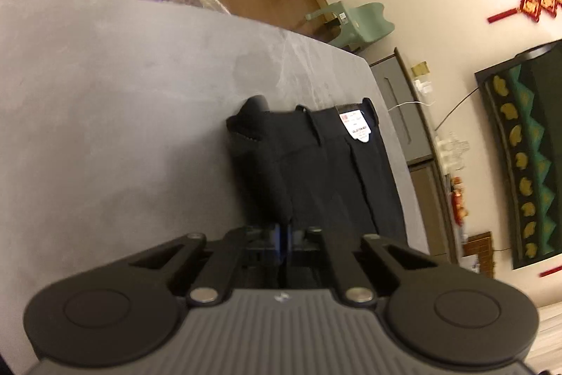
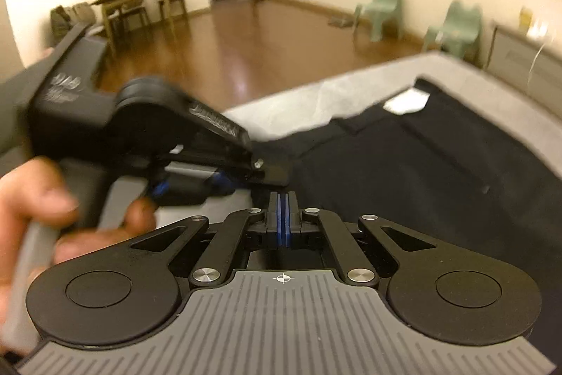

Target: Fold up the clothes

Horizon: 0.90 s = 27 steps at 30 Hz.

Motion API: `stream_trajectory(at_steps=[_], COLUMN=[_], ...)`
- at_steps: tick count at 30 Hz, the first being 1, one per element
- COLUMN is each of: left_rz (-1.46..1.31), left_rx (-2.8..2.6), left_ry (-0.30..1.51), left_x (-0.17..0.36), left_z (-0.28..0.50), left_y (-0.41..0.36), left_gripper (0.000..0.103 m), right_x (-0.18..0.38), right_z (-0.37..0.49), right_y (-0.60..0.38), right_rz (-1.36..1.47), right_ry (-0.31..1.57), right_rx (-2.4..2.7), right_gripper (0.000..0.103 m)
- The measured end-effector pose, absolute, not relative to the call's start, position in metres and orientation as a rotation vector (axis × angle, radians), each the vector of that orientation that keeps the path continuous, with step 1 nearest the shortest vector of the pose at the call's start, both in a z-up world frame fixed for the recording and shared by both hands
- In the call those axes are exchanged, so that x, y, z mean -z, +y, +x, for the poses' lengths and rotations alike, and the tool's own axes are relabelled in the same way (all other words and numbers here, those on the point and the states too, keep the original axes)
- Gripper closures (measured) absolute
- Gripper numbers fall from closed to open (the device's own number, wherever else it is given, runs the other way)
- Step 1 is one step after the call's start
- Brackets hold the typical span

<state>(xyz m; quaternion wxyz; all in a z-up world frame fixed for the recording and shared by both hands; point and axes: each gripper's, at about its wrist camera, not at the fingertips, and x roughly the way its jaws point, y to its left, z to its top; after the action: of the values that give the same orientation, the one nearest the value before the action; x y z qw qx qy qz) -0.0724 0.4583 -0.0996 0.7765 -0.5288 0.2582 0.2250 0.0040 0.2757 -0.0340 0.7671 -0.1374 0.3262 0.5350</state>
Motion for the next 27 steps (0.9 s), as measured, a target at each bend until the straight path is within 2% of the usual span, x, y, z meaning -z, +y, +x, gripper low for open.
stream_trajectory(at_steps=[2, 3, 4, 8, 11, 14, 17, 19, 23, 27], left_rz=[-1.088, -1.037, -0.951, -0.607, -0.351, -0.112, -0.01, 0.058, 0.148, 0.188], left_rx=[-0.492, -0.487, -0.465, -0.373, -0.301, -0.224, -0.121, -0.052, 0.043, 0.058], left_ry=[0.564, 0.563, 0.561, 0.547, 0.529, 0.512, 0.545, 0.566, 0.598, 0.596], left_x=[0.092, 0.087, 0.083, 0.066, 0.053, 0.042, 0.055, 0.063, 0.077, 0.082], left_z=[-0.064, -0.061, -0.056, -0.037, -0.023, -0.01, -0.012, -0.013, -0.017, -0.024], left_y=[0.457, 0.45, 0.432, 0.361, 0.307, 0.255, 0.221, 0.197, 0.163, 0.15], left_gripper=[0.1, 0.1, 0.1, 0.1, 0.1, 0.101, 0.101, 0.101, 0.101, 0.101], right_x=[0.029, 0.025, 0.024, 0.048, 0.072, 0.064, 0.047, 0.038, 0.056, 0.082], right_z=[0.021, 0.032, 0.046, 0.112, 0.138, 0.168, 0.192, 0.205, 0.219, 0.22], right_y=[0.259, 0.248, 0.236, 0.21, 0.196, 0.172, 0.145, 0.13, 0.131, 0.158], right_rz=[-0.229, -0.184, -0.148, -0.183, -0.232, -0.046, 0.156, 0.285, 0.415, 0.27], right_ry=[0.709, 0.694, 0.691, 0.805, 0.868, 0.993, 1.022, 1.029, 1.12, 1.158], right_rx=[-1.134, -1.092, -1.024, -0.722, -0.711, -0.768, -0.841, -0.89, -0.958, -0.897], right_gripper=[0.083, 0.063, 0.059, 0.06, 0.062, 0.055, 0.037, 0.012, 0.01, 0.01])
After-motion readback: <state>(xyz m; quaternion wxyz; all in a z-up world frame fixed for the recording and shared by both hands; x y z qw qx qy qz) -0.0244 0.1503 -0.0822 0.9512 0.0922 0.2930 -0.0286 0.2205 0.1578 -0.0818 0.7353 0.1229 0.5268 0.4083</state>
